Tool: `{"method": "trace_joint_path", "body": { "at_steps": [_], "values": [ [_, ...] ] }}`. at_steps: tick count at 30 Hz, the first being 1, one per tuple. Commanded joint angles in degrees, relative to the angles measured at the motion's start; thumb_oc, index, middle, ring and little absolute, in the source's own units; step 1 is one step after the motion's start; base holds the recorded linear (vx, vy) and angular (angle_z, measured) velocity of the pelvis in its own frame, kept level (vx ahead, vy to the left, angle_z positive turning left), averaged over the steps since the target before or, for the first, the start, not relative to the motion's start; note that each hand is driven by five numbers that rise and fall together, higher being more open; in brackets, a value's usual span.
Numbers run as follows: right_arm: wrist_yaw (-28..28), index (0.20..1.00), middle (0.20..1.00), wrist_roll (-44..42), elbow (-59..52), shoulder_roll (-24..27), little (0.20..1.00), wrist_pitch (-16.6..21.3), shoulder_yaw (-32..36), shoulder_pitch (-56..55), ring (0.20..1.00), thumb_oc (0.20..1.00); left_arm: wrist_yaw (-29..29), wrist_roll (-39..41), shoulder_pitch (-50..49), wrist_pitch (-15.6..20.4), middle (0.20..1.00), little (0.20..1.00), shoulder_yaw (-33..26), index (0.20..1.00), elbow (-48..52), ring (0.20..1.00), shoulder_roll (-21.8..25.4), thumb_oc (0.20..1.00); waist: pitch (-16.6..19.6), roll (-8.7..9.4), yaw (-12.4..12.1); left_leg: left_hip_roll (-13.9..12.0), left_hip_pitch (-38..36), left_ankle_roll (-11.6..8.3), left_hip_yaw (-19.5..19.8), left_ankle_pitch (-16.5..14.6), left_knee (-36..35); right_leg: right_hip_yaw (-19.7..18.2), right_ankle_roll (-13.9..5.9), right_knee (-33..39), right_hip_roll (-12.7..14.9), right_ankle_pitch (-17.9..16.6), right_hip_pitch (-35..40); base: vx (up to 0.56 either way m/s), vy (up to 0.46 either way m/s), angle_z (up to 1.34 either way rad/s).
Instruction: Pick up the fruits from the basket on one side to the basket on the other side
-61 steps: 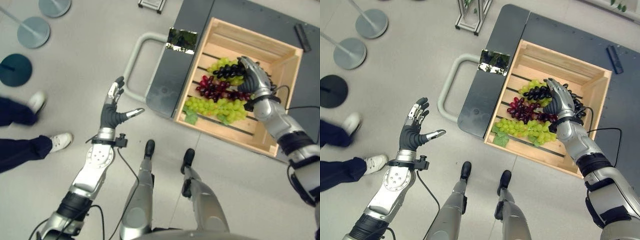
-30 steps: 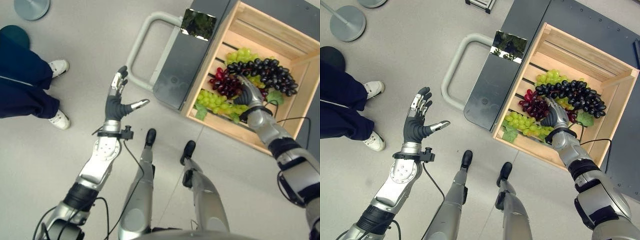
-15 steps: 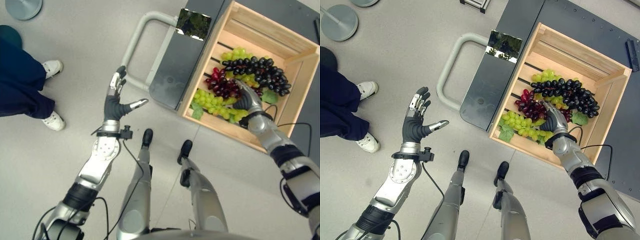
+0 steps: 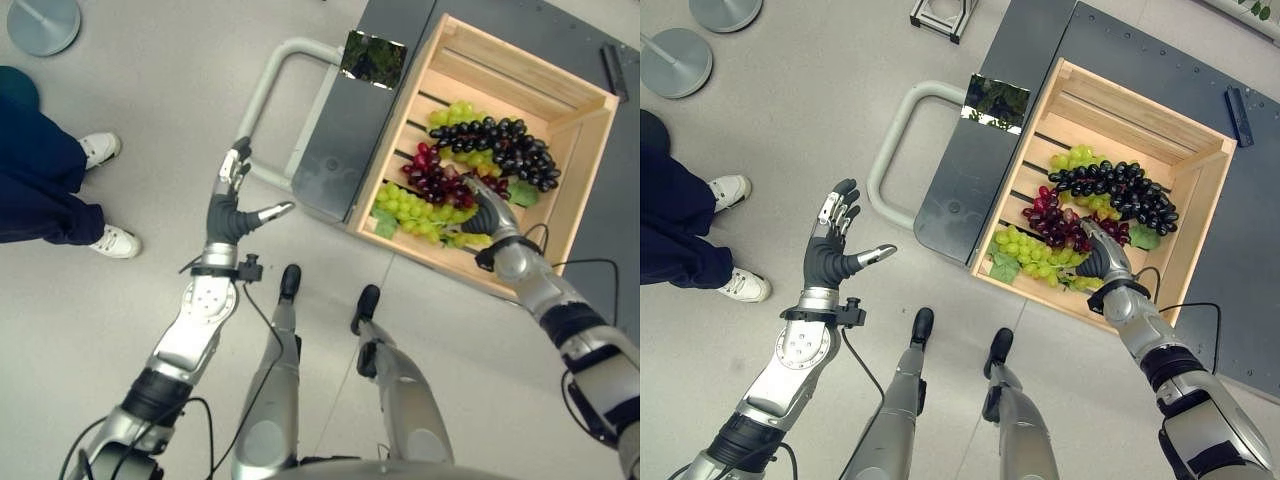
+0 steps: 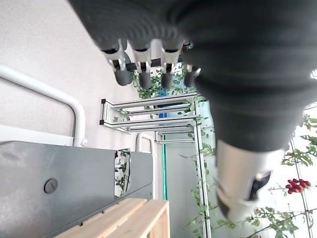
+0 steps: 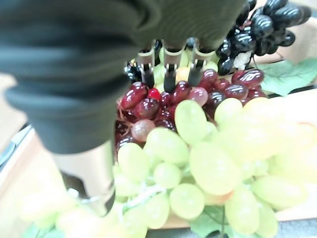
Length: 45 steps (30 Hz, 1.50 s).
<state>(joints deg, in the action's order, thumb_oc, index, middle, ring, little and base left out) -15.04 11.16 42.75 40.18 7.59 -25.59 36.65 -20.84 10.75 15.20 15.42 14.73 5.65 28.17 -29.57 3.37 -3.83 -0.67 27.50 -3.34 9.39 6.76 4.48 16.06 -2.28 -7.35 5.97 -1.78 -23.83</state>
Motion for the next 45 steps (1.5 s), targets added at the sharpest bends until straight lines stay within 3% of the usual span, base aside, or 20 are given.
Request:
{"method": "trace_joint_path", "body": {
  "at_steps": [1, 13, 22, 27, 45],
  "values": [
    [6.68, 1.000, 1.000, 1.21, 2.94, -0.29, 1.000, -0.86, -7.32, -3.80, 1.000, 1.000, 0.61, -1.29, 0.17, 2.32, 1.000, 1.000, -2.02, 1.000, 4.32, 1.000, -0.41, 1.000, -0.22, 1.01, 0.08, 0.47, -0.94, -0.65, -2.65, -5.08, 3.54, -1.22, -5.45, 0.28, 1.35, 2.05, 3.00, 0.00, 0.000, 0.00],
    [5.79, 1.000, 1.000, 2.29, 3.96, -3.11, 1.000, -1.79, -6.32, -4.49, 1.000, 1.000, 0.56, -1.05, 1.33, 1.99, 1.000, 1.000, -1.65, 1.000, 3.36, 1.000, -0.81, 1.000, -0.22, 0.76, -0.20, 0.71, -2.73, -0.58, -2.33, -5.16, 3.17, -0.75, -5.62, 0.62, 1.49, 2.12, 5.25, 0.00, 0.000, 0.00],
    [0.29, 1.000, 1.000, 5.68, -0.95, -3.92, 1.000, -2.40, -1.75, -6.76, 1.000, 1.000, 0.56, -1.42, 1.31, 1.76, 1.000, 1.000, -1.83, 1.000, 3.13, 1.000, -0.95, 1.000, -0.16, 0.75, 0.13, 0.90, -6.10, -0.20, -2.62, -6.03, 3.37, -0.97, -5.77, 0.77, 1.78, 2.39, 8.65, 0.00, 0.000, 0.00],
    [-4.59, 1.000, 1.000, 6.78, -6.12, -5.06, 1.000, -2.92, 4.95, -11.76, 1.000, 1.000, 1.17, -1.05, 0.12, 1.99, 1.000, 1.000, -3.20, 1.000, 3.48, 1.000, 0.79, 1.000, 2.56, 0.75, 0.20, 1.05, -8.73, 0.07, -2.72, -6.65, 3.20, -1.05, -5.71, 0.67, 2.20, 2.93, 11.11, 0.05, -0.008, 0.01],
    [-3.74, 1.000, 1.000, 8.14, -7.82, -3.91, 1.000, -2.74, 5.51, -12.62, 1.000, 1.000, 2.88, -0.58, -1.54, 2.11, 1.000, 1.000, -2.02, 1.000, 3.97, 1.000, 1.30, 1.000, 6.29, 1.10, -0.21, 1.52, -10.90, 0.59, -2.68, -7.26, 3.39, -1.27, -5.58, 1.09, 2.18, 2.96, 13.12, 0.00, 0.001, 0.00]
  ]
}}
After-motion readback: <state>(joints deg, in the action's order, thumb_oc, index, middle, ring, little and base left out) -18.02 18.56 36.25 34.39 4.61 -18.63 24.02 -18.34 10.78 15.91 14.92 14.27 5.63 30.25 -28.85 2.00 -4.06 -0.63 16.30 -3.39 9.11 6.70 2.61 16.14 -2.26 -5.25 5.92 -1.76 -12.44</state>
